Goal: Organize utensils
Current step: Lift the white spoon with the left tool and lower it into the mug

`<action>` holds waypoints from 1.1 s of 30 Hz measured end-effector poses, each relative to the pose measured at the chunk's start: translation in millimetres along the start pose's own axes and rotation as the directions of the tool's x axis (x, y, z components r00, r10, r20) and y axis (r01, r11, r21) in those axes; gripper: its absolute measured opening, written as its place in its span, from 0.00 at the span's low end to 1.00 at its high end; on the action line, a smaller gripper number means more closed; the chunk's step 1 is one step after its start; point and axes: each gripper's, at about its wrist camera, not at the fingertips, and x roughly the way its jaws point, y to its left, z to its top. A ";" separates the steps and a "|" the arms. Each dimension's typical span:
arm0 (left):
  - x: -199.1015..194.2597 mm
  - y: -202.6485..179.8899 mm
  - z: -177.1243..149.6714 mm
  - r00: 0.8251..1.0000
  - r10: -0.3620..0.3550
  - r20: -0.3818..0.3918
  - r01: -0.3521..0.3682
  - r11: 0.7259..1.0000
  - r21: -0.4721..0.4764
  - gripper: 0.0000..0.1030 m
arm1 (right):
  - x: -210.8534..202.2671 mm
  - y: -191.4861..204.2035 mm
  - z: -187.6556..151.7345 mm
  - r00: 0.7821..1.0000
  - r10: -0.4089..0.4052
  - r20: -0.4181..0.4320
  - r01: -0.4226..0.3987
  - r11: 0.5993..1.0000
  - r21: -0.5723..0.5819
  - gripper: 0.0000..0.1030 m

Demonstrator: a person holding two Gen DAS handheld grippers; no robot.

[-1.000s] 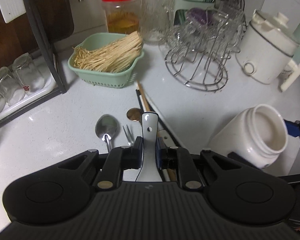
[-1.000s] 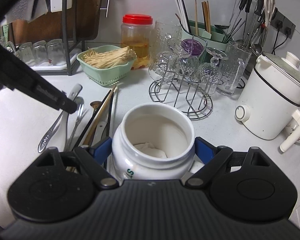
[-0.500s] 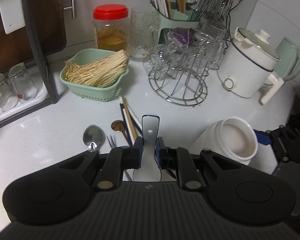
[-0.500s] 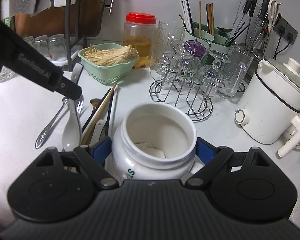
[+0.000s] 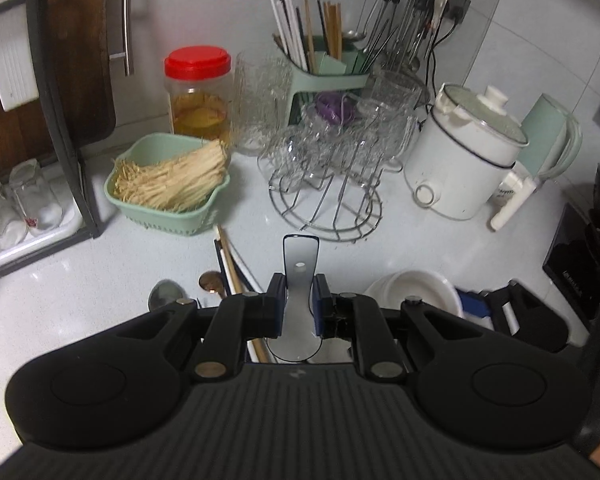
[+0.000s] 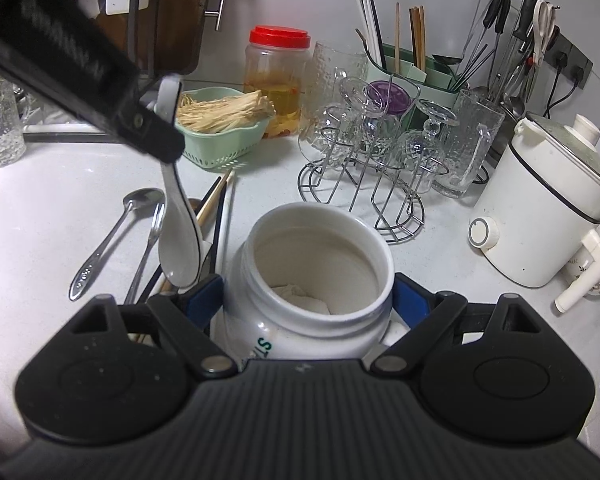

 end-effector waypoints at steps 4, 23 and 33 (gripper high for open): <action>-18.5 -5.7 15.6 1.000 -0.024 0.019 0.024 1.000 0.006 0.16 | 0.3 3.1 2.1 1.000 0.002 -0.015 -0.002 1.000 -0.001 0.89; -43.0 -40.3 60.5 0.977 -0.210 0.017 0.207 0.970 0.128 0.16 | 3.3 5.1 5.1 1.000 0.018 -0.021 -0.018 1.000 -0.003 0.89; -3.4 -44.7 49.4 0.971 -0.233 -0.055 0.238 0.964 0.120 0.16 | 7.9 0.5 10.5 0.998 0.060 -0.031 -0.061 0.997 -0.051 0.89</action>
